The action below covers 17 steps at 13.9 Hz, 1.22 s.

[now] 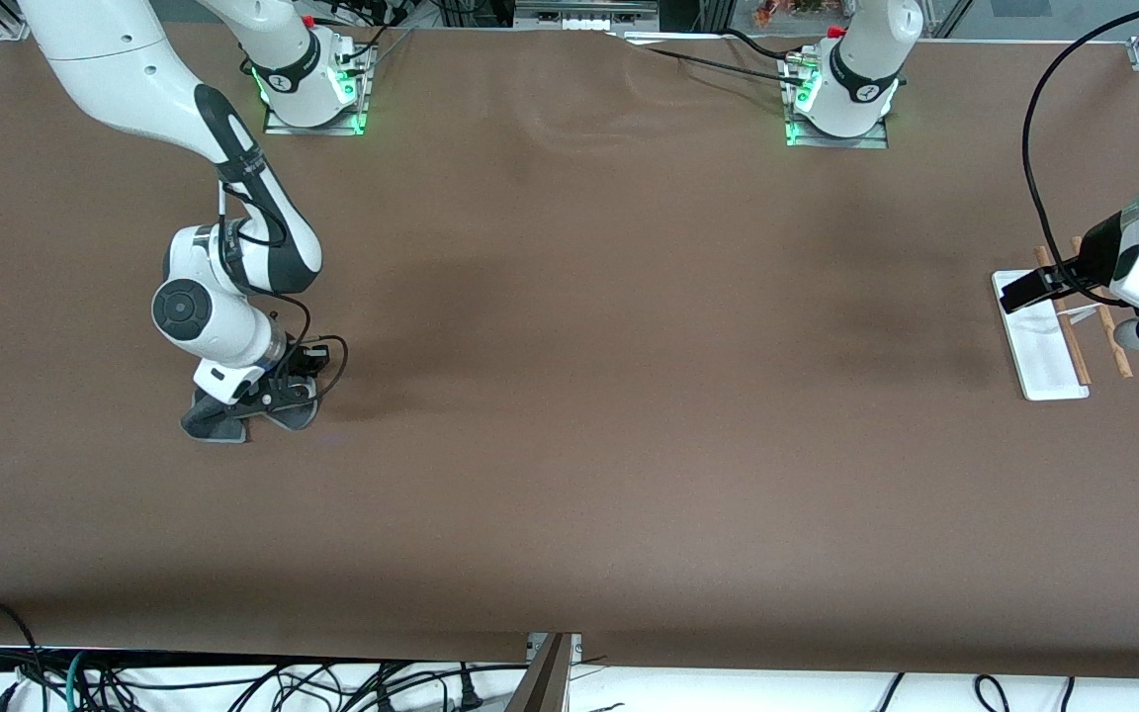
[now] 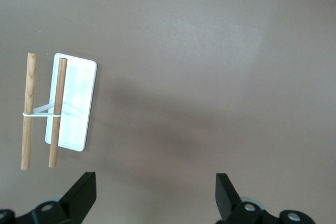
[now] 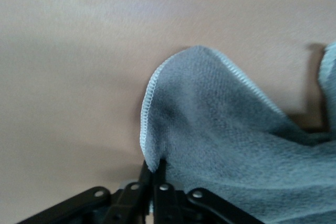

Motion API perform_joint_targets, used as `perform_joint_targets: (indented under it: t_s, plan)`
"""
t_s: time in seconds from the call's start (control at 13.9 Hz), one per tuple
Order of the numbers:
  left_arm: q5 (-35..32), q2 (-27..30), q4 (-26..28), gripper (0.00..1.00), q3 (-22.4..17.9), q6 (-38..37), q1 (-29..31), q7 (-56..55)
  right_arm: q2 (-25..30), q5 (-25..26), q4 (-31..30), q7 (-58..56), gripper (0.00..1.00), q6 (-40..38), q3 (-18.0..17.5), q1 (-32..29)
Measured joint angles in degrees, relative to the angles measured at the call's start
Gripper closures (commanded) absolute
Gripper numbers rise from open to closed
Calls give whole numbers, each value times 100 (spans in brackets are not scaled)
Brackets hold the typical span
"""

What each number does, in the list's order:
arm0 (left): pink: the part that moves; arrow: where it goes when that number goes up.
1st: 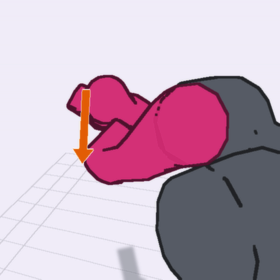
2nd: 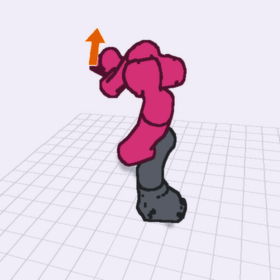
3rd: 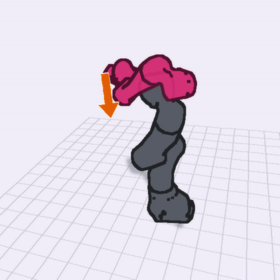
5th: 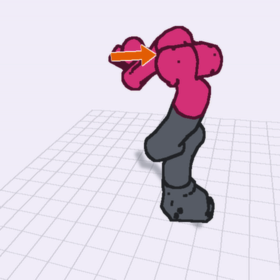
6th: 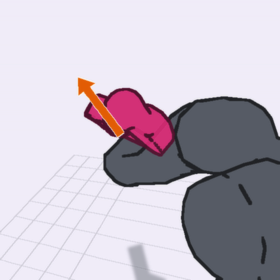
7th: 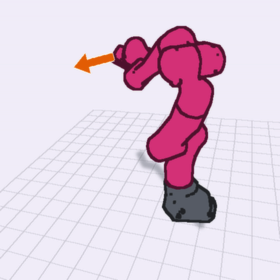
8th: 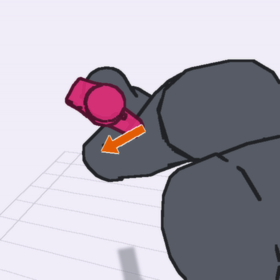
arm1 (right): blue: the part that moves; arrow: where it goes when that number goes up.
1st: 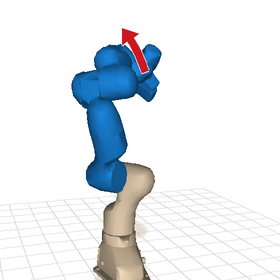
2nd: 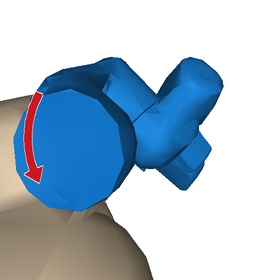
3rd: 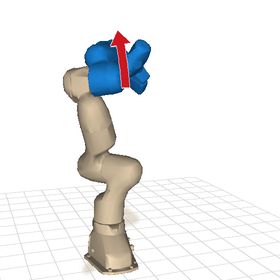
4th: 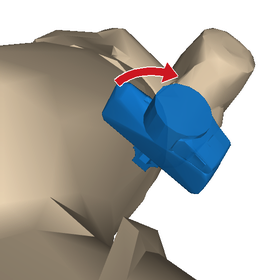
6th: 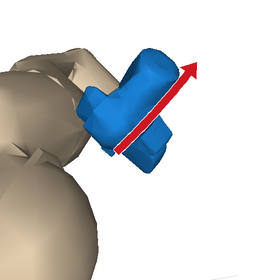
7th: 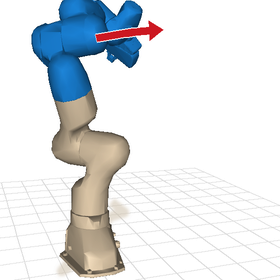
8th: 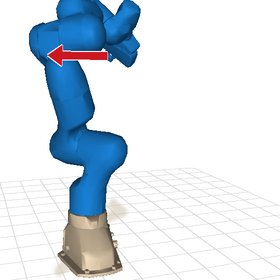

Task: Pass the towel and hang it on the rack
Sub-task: 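Close the right gripper on the towel edge, then lift the towel with the right gripper toward the table middle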

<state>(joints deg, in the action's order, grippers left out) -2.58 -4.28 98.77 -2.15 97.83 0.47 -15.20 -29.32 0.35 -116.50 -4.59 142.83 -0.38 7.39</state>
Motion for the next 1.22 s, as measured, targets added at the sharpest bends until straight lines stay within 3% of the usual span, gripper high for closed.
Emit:
perform_joint_targets:
  t_s: [0.29, 0.79, 1.22]
  plan:
    - [0, -2, -12, 0, 9, 0, 0, 58, 380, 0, 451, 0, 100, -556, 25, -3]
    - [0, -64, -15, 0, 26, -22, -25, 61, 737, -8, 2829, 0, 100, -3387, 27, -4]
    - [284, -69, -16, 0, 26, -26, -26, 65, 740, -159, 4024, 335, 100, -4589, -58, 34]
